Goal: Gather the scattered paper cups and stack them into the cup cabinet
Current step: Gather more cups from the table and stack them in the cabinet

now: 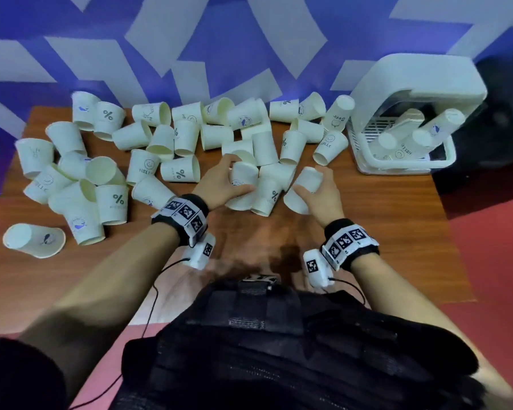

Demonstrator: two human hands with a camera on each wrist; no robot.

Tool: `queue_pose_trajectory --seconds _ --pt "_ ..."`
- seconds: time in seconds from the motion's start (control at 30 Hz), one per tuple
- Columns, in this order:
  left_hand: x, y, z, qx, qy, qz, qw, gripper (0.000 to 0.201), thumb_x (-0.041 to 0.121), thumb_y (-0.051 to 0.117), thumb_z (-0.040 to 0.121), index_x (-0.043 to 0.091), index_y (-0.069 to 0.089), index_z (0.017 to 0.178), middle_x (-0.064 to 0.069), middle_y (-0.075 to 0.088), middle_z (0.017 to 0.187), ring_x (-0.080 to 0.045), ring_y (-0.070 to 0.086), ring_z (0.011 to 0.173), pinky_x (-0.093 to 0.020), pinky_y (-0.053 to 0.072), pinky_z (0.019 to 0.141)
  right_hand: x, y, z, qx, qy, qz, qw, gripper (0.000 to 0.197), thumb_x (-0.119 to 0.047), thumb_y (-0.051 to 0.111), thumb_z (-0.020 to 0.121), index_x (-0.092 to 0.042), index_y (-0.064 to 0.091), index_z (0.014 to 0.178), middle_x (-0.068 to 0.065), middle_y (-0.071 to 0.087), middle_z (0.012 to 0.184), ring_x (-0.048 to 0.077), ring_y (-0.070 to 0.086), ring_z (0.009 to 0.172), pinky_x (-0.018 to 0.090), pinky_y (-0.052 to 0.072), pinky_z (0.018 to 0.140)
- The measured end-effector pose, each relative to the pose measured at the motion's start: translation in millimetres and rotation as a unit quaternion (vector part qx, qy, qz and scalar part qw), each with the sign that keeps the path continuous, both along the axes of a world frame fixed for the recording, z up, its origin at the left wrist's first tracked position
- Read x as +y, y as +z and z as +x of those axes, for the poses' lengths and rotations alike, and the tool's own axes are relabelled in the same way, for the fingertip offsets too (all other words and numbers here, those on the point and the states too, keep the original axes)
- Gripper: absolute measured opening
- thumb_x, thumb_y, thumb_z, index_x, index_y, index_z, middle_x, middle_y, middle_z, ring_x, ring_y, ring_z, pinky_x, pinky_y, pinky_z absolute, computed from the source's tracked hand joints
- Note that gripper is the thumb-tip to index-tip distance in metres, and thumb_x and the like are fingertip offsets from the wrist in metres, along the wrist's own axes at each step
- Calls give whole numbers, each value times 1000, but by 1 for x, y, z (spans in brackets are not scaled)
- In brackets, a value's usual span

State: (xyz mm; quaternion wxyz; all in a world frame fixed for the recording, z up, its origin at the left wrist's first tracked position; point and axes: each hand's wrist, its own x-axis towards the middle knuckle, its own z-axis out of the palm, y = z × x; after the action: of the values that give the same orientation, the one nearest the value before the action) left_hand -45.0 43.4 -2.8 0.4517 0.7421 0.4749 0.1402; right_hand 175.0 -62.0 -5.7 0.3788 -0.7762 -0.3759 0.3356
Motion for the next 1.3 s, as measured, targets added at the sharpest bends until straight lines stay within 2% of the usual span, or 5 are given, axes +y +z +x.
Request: queue_pose_trajectory --seconds 0.2,0.37,0.77,0.97,1.3 --pt "-4 8 66 -17 -7 -6 1000 59 36 75 79 17 43 124 1 55 111 -15 54 90 -23 42 69 -17 7 59 8 -74 -3 997 56 -38 71 80 -20 43 124 4 57 115 23 56 106 36 48 87" --pt "-11 8 121 -27 6 -41 999 59 40 73 81 19 44 128 0 57 112 -16 55 97 -29 43 80 -27 15 114 -19 -95 -12 995 60 -61 63 65 -35 40 114 6 57 111 28 53 108 48 50 88" --pt "-26 1 243 -98 45 -35 994 52 29 70 86 13 46 128 0 56 114 -12 54 98 -1 39 68 -42 25 233 -30 -122 65 990 57 -22 75 79 -10 39 122 5 54 113 19 54 102 26 44 84" --pt "-18 6 286 -119 86 9 989 50 30 68 87 13 46 128 1 57 111 -13 54 99 -13 42 76 -27 35 280 -48 -131 121 983 53 -16 73 81 -7 40 121 5 50 113 12 50 98 -1 38 73" --pt "-3 2 325 -134 152 25 979 50 29 67 88 12 44 130 4 54 111 -10 54 99 2 38 70 14 25 328 -21 -79 130 988 59 -24 76 77 -18 41 123 -2 50 119 14 52 110 30 46 96"
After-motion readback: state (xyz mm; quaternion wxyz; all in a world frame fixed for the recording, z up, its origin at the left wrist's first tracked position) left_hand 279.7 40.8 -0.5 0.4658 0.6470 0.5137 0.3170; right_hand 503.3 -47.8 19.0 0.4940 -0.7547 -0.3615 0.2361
